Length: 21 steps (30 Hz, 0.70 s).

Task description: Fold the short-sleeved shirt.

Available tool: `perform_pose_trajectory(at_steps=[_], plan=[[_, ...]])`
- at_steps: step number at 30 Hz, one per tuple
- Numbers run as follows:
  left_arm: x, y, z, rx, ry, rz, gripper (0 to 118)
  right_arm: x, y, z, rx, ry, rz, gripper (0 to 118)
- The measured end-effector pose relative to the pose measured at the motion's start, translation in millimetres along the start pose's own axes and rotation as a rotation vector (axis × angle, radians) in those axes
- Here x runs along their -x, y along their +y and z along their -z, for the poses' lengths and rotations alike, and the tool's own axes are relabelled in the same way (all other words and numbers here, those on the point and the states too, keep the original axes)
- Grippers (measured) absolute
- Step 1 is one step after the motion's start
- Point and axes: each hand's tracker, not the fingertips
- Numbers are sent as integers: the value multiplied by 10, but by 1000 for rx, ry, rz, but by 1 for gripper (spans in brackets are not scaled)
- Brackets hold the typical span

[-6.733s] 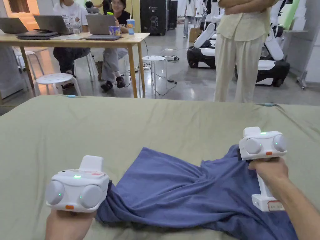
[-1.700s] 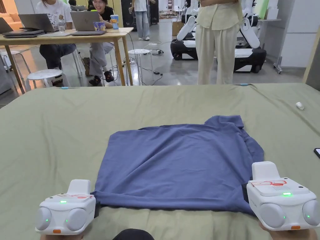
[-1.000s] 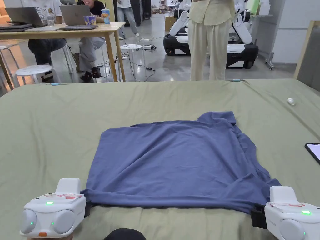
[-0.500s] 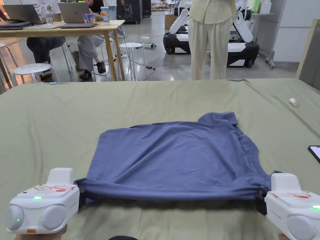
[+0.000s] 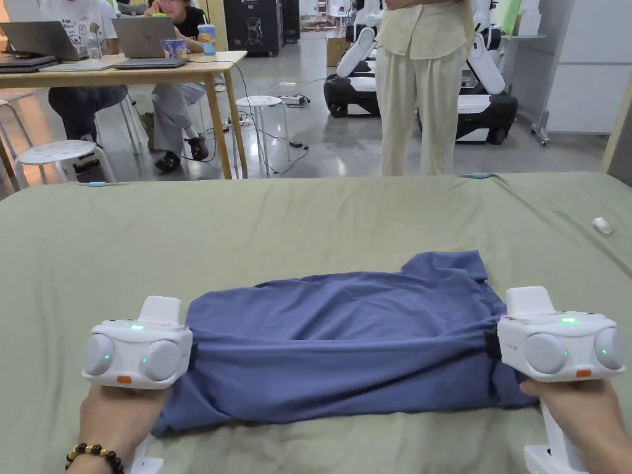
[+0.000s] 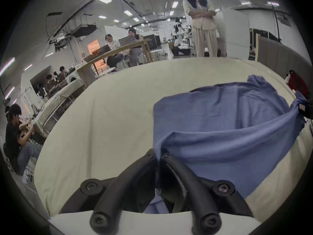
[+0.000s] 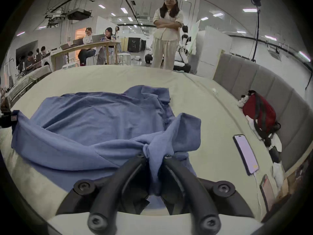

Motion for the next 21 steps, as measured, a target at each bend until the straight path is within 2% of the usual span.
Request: perform_pose_trajectory(at_steps=[5,11,13,14,15,17,18,21], plan=[[-95,72,479,96,-2,0,1,2,72,536,85,-6,-3,11],[-215,-101,526,126,-4,-4,1,56,-10,590,138,-9,-14,11],[-208,-113,532,108,3,-5,5,55,-2,575,133,-14,-22,20],[-202,-105,507,100,7,-13,15,48,0,586,132,-13,-26,31],[-188,-97,477,92,10,-20,46,37,11,553,128,-15,-29,60],[-117,-74,430,74,17,-40,105,8,27,423,100,-54,-33,107],[-86,-76,376,64,19,-52,118,7,33,329,82,-59,-31,118],[-31,-75,119,-19,-2,-97,112,1,-17,-49,-8,-21,-13,115]])
